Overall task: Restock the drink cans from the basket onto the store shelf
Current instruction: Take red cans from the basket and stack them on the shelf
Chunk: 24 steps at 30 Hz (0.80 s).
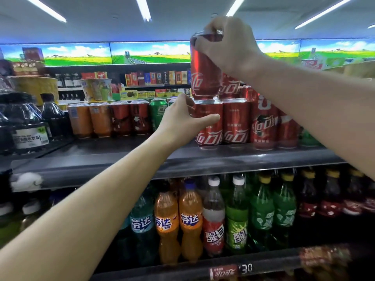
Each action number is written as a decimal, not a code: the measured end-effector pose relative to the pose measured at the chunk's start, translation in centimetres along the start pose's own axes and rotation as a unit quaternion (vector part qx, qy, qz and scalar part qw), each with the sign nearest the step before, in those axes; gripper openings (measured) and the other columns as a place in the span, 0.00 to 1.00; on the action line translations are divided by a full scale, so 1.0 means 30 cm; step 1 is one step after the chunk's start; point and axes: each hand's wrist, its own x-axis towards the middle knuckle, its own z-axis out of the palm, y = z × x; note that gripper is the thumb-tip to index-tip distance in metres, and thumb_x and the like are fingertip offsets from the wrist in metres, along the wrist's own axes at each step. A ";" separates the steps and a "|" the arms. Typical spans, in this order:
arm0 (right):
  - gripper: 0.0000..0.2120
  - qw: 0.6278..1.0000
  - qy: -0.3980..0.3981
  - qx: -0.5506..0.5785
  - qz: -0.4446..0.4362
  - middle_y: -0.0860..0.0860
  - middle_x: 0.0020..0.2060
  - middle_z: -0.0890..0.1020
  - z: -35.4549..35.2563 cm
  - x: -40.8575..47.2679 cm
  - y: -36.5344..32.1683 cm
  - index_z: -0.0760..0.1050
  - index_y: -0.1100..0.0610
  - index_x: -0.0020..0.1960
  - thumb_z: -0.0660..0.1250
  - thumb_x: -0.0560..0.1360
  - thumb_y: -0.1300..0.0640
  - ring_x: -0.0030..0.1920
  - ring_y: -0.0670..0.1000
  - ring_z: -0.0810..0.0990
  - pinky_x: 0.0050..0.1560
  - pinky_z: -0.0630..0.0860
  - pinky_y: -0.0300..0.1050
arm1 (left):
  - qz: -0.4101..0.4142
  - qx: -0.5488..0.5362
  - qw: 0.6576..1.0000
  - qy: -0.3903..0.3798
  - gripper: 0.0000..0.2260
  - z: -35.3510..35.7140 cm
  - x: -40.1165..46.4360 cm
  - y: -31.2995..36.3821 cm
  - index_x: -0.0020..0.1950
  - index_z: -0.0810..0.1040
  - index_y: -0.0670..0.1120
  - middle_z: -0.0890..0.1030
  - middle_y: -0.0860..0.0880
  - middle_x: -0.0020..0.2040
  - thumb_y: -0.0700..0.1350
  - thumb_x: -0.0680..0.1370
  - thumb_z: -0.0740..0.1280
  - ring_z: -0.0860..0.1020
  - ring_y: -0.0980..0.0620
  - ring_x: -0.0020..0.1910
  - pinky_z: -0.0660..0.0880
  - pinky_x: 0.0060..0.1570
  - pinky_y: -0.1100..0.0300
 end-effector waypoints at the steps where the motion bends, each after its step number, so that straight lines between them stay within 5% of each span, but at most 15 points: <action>1: 0.17 1.000 0.000 0.001 -0.001 0.50 0.48 0.81 0.004 -0.002 0.003 0.81 0.56 0.54 0.71 0.76 0.43 0.49 0.50 0.78 0.43 0.73 0.34 | 0.001 -0.002 1.000 0.008 0.25 0.006 0.000 -0.002 0.61 0.72 0.49 0.78 0.59 0.50 0.59 0.73 0.78 0.77 0.64 0.47 0.72 0.41 0.66; 3: 0.16 1.000 -0.004 0.008 0.002 0.52 0.50 0.81 0.013 -0.005 0.011 0.80 0.55 0.54 0.72 0.76 0.43 0.49 0.50 0.79 0.39 0.69 0.31 | 0.001 -0.002 1.000 0.018 0.24 0.013 0.001 -0.003 0.60 0.72 0.49 0.78 0.59 0.49 0.59 0.74 0.78 0.77 0.64 0.47 0.73 0.43 0.65; 7: 0.15 1.000 -0.004 0.004 -0.004 0.53 0.52 0.82 0.036 -0.016 0.033 0.78 0.53 0.50 0.73 0.75 0.42 0.52 0.52 0.80 0.47 0.74 0.37 | 0.011 0.003 0.999 0.039 0.23 0.028 0.003 -0.003 0.60 0.72 0.50 0.76 0.60 0.48 0.59 0.74 0.77 0.76 0.64 0.47 0.73 0.43 0.67; 11: 0.20 1.000 0.005 -0.012 0.007 0.51 0.49 0.80 0.044 -0.015 0.053 0.80 0.56 0.57 0.72 0.76 0.41 0.52 0.52 0.79 0.52 0.77 0.42 | 0.019 0.007 0.998 0.054 0.23 0.043 0.014 -0.010 0.62 0.71 0.50 0.75 0.61 0.48 0.58 0.75 0.77 0.77 0.63 0.48 0.73 0.44 0.68; 17: 0.23 0.998 0.002 -0.058 -0.008 0.54 0.58 0.79 0.066 -0.007 0.065 0.77 0.55 0.61 0.68 0.77 0.38 0.55 0.54 0.77 0.57 0.78 0.48 | 0.029 0.004 0.997 0.069 0.24 0.052 0.021 -0.015 0.67 0.73 0.47 0.78 0.56 0.55 0.54 0.76 0.77 0.79 0.57 0.52 0.70 0.42 0.71; 24: 0.25 0.993 -0.004 -0.115 0.006 0.55 0.58 0.79 0.063 -0.007 0.075 0.74 0.56 0.64 0.64 0.79 0.37 0.54 0.56 0.78 0.56 0.77 0.52 | 0.038 -0.004 0.996 0.075 0.25 0.063 0.023 -0.019 0.69 0.75 0.47 0.80 0.54 0.59 0.54 0.76 0.77 0.81 0.54 0.56 0.79 0.54 0.59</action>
